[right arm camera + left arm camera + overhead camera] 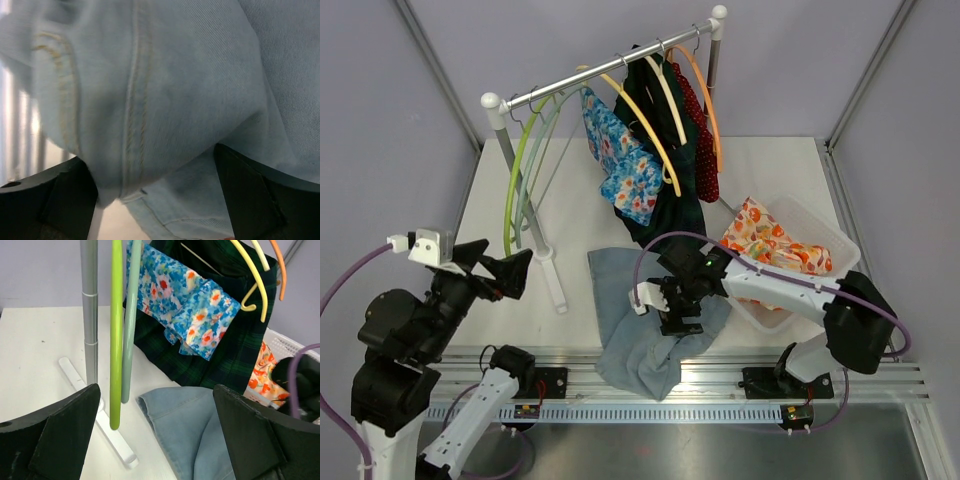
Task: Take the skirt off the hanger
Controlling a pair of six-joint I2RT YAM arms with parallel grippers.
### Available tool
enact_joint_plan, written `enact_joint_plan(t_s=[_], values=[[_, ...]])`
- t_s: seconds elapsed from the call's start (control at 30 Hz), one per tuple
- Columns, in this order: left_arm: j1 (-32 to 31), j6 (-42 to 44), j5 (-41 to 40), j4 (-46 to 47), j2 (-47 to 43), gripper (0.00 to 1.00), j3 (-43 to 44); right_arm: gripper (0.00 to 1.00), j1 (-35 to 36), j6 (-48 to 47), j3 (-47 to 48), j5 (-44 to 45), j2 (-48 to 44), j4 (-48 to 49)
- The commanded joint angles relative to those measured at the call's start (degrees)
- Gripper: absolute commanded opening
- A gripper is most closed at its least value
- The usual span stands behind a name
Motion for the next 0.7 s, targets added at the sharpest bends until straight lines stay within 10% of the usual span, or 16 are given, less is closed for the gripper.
enact_joint_plan(t_s=[0.0,0.17,0.23,0.4,0.67], values=[[0.3,0.3,5.2,2.3,-3.5,0.99,-2.3,0.91,2.3,7.4,-0.7,14.9,4.0,12.1],[0.3,1.5,10.7,3.8,-7.1,0.99,-4.6,0.15,2.2,8.9,8.2,8.8,3.9,4.4],[0.2,1.9,12.7,4.6,-7.7,0.99,-5.1,0.04,2.1,6.6,13.6,5.9,-0.3,-2.6],[0.2,1.7,13.8,6.2,-8.1,0.99,-4.9,0.0,-4.2,1.5,30.5,-2.1,-6.9,-20.8],[0.3,-0.6,15.3,10.6,-7.2,0.99,-5.1,0.0,-26.4,8.6,49.1,-2.4,-13.3,-24.5]])
